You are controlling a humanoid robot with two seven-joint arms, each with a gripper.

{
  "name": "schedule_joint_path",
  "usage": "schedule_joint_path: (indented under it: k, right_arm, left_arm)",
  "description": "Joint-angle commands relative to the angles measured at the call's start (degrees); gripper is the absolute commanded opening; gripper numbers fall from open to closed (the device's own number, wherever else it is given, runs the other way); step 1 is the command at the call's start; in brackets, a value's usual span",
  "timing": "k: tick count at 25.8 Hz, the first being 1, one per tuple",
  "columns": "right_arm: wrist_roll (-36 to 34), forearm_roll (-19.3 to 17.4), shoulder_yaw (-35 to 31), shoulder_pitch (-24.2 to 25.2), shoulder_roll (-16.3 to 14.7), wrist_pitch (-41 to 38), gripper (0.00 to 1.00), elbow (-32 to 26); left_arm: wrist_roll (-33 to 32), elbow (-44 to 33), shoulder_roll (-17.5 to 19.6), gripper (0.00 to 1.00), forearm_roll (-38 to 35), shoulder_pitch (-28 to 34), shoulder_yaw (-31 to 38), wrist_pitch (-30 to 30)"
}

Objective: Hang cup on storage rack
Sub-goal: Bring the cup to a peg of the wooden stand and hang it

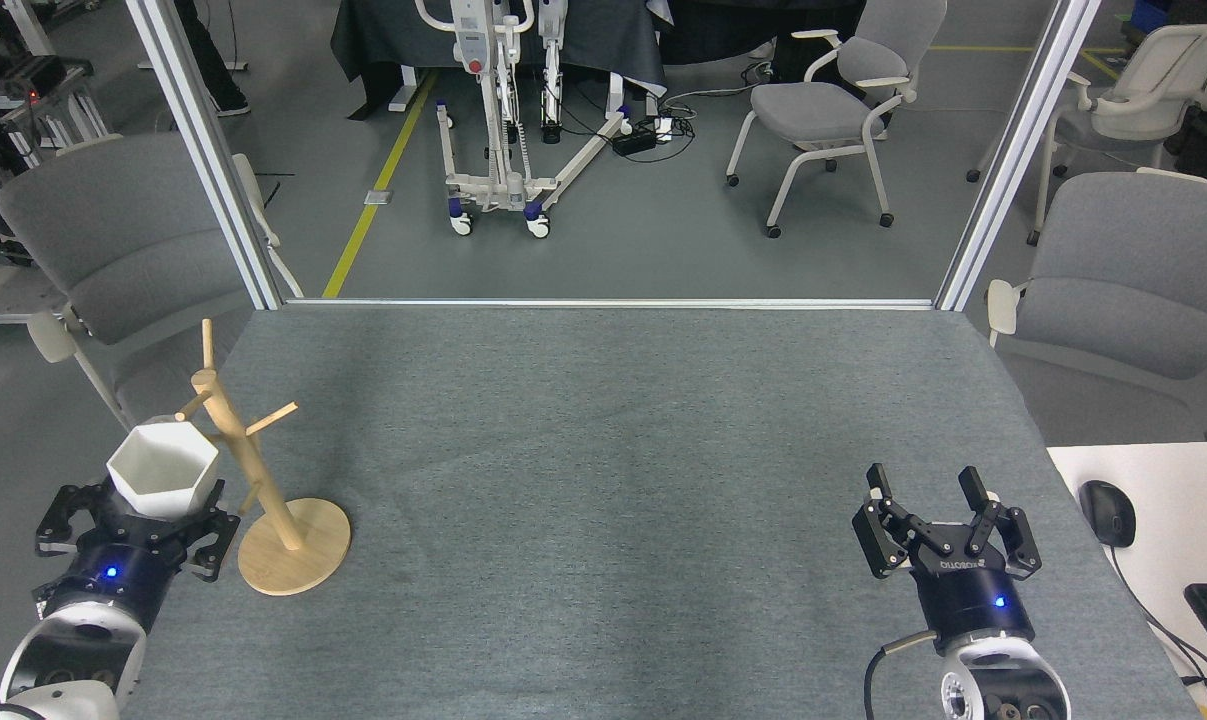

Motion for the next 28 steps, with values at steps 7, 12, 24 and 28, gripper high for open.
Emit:
schedule_joint_path:
  k: [7, 12, 24, 28]
  right_arm:
    - [0.3, 0.0, 0.4, -0.1, 0.3, 0.0, 0.99, 0.1]
    - [0.3, 0.0, 0.4, -0.1, 0.3, 0.0, 0.99, 0.1]
    - [0.2, 0.0, 0.1, 0.0, 0.3, 0.3, 0.99, 0.1]
    - [0.1, 0.0, -0.1, 0.0, 0.2, 0.5, 0.99, 0.1]
  left_arm:
    - [0.4, 3.1, -1.5, 0.98, 0.4, 0.3, -0.2, 0.4]
    - [0.5, 7.3, -3.1, 0.98, 0.4, 0.5, -0.2, 0.6]
    - [7.5, 10.7, -11.4, 0.99, 2.0, 1.9, -0.2, -0.5]
    - [11.7, 7.5, -19.0, 0.99, 2.1, 1.9, -1.0, -2.4]
